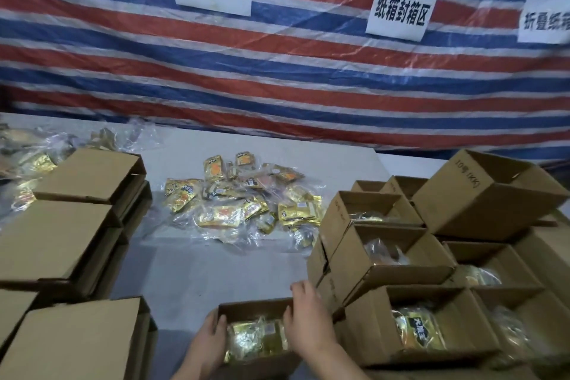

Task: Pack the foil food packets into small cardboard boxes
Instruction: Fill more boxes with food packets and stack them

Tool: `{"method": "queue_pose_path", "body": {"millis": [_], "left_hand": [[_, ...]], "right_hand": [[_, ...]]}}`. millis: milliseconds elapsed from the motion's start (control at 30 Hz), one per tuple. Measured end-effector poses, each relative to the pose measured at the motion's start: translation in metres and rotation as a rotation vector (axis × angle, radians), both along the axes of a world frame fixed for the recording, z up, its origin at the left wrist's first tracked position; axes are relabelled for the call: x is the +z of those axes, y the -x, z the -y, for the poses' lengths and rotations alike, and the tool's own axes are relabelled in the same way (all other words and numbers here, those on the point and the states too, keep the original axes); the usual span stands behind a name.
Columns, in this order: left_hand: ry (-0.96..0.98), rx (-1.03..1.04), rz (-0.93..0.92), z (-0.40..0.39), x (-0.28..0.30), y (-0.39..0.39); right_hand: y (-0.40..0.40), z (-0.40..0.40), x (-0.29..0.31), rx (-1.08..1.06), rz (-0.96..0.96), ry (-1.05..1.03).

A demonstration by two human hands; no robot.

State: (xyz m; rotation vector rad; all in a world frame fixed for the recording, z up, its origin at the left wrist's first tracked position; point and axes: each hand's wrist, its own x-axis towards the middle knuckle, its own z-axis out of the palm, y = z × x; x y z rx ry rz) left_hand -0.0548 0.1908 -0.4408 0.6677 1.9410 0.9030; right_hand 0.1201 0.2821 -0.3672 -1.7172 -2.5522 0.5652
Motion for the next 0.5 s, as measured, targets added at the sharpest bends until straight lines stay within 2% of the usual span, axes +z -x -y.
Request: {"method": "queue_pose_path", "body": {"millis": [100,167,300,433,500], "left_hand": [[0.004,-0.062,-0.064,-0.001,0.003,0.001],[0.027,-0.075,-0.098,0.000,0.008,0.001],[0.008,-0.089,-0.180,0.000,0.040,0.011],[-0.016,-0.106,-0.268,-0.011,0.117,0.028],[-0.105,-0.088,-0.310,-0.018,0.165,0.031]], "right_hand": [[-0.009,-0.004,-0.003,-0.169,0.002,0.296],[-0.008,-0.001,-0.004,-0.188,0.046,0.365],[0.001,0.000,0.008,-0.153,0.182,0.255],[0.014,-0.007,0.061,-0.121,0.099,0.077],[0.016,-0.011,0.103,-0.097,0.023,-0.028]]}}
